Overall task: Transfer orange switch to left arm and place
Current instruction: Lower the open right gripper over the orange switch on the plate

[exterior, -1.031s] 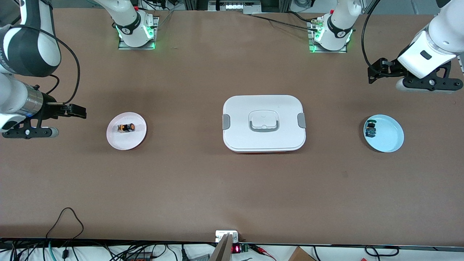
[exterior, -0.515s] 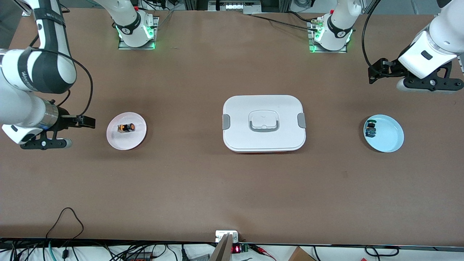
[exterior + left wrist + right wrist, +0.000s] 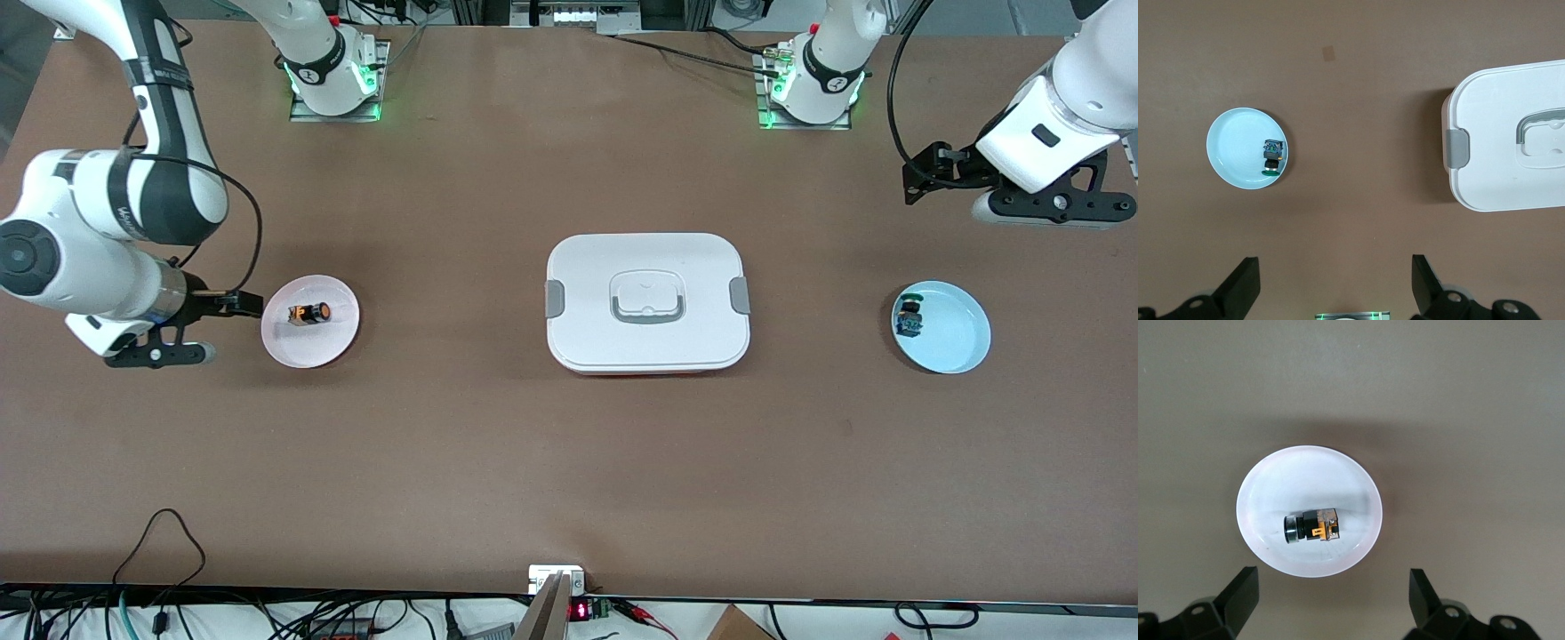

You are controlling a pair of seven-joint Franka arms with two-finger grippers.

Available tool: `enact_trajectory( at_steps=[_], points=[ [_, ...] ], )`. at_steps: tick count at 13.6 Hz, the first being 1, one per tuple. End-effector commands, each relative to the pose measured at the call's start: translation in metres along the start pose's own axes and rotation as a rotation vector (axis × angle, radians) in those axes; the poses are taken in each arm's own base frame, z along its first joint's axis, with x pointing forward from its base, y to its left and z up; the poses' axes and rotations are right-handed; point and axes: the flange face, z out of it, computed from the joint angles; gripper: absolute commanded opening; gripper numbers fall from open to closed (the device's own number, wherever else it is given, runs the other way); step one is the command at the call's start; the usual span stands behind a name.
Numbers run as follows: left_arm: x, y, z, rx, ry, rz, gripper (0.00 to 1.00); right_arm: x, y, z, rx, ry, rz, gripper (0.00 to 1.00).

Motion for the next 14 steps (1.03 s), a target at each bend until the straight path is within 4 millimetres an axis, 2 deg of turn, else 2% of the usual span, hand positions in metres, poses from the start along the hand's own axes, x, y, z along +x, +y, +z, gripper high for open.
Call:
enact_trajectory(
  at_steps=[1, 4, 7, 9, 14],
  points=[
    [0.004, 0.001, -0.005, 0.024, -0.005, -0.010, 1.00, -0.009, -0.005, 0.015, 0.006, 0.009, -0.003, 1.00],
    [0.004, 0.003, -0.006, 0.024, -0.003, -0.008, 1.00, -0.013, -0.007, 0.037, 0.006, 0.012, -0.007, 1.00],
    [0.004, 0.003, -0.005, 0.024, -0.005, -0.007, 1.00, -0.018, -0.020, 0.058, 0.020, 0.022, -0.020, 1.00],
    [0.004, 0.002, -0.005, 0.024, -0.005, -0.009, 1.00, -0.022, -0.024, 0.079, 0.049, 0.017, -0.005, 1.00],
    [0.004, 0.001, -0.004, 0.024, -0.007, -0.010, 1.00, -0.023, -0.032, 0.106, 0.050, 0.023, -0.014, 1.00]
  ],
)
